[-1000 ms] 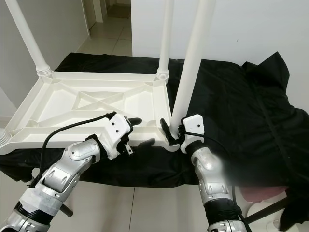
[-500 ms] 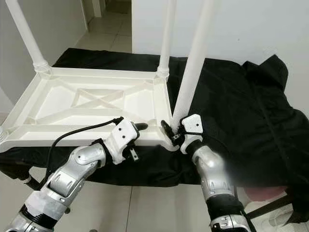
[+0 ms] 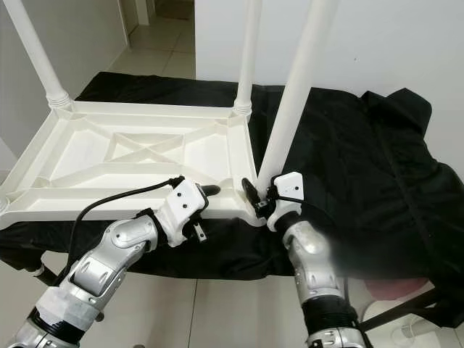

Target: Building children table

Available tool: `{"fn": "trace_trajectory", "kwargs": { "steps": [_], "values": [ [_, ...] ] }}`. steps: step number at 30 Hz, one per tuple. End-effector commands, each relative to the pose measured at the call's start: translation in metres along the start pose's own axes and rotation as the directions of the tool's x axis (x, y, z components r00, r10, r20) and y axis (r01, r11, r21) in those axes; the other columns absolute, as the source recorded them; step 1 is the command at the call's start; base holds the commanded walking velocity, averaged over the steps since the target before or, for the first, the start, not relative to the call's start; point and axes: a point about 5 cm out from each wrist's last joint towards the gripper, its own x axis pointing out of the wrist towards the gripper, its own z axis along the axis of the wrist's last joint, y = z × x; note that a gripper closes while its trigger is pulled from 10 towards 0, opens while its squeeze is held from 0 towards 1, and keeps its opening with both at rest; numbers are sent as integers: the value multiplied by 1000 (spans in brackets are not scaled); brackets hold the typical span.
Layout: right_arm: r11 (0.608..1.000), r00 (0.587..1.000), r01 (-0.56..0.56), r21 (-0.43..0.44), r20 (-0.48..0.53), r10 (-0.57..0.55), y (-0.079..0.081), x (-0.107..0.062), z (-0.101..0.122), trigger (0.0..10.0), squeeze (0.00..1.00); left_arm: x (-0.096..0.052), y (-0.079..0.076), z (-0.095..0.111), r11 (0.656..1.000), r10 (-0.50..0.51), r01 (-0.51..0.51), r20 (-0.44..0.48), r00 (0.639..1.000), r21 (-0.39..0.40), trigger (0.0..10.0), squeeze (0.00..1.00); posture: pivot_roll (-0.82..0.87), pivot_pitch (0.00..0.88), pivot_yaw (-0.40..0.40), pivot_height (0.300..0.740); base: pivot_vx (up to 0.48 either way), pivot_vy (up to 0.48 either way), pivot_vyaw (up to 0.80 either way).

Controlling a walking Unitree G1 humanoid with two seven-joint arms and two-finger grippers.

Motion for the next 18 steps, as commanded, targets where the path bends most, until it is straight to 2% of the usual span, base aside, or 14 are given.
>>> {"fn": "trace_trajectory", "kwargs": {
  "steps": [1, 2, 4, 5, 8, 13, 15, 18],
  "values": [
    [998, 997, 52, 26, -58, -50, 0, -3, -10, 10000, 0, -1, -2, -1, 1000, -12, 12, 0, 1000, 7, 10000, 0, 1, 52, -51, 740, 0, 0, 0],
    [998, 997, 52, 26, -58, -50, 0, -3, -10, 10000, 0, -1, -2, -1, 1000, -12, 12, 0, 1000, 7, 10000, 0, 1, 52, -51, 740, 0, 0, 0],
    [988, 986, 149, 32, -75, -147, 7, -4, -10, 10000, 0, 0, -3, -1, 1000, -18, 18, 4, 1000, 2, 10000, 0, -4, 55, -48, 740, 0, 0, 0],
    [988, 986, 149, 32, -75, -147, 7, -4, -10, 10000, 0, 0, -3, -1, 1000, -18, 18, 4, 1000, 2, 10000, 0, -4, 55, -48, 740, 0, 0, 0],
    [962, 961, 267, 55, -85, -262, 22, -4, -10, 10000, 0, 0, -4, 0, 1000, -27, 27, 8, 1000, 3, 10000, 0, -6, 56, -44, 740, 0, 0, 0],
    [941, 941, 334, 58, -88, -328, 32, -4, -10, 10000, 0, 0, -3, 1, 999, -35, 35, 10, 999, 8, 10000, 0, -6, 60, -47, 740, 0, 0, 0],
    [914, 916, 398, 83, -95, -390, 39, -3, -11, 10000, 0, 0, -1, 3, 999, -35, 35, 13, 999, 15, 10000, 0, 2, 67, -50, 740, 0, 0, 0],
    [918, 924, 382, 103, -73, -376, 45, -2, -7, 10000, 0, -1, 2, 6, 999, -32, 32, 15, 999, 17, 10000, 0, 4, 74, -47, 740, 0, 0, 0]
  ]
}}
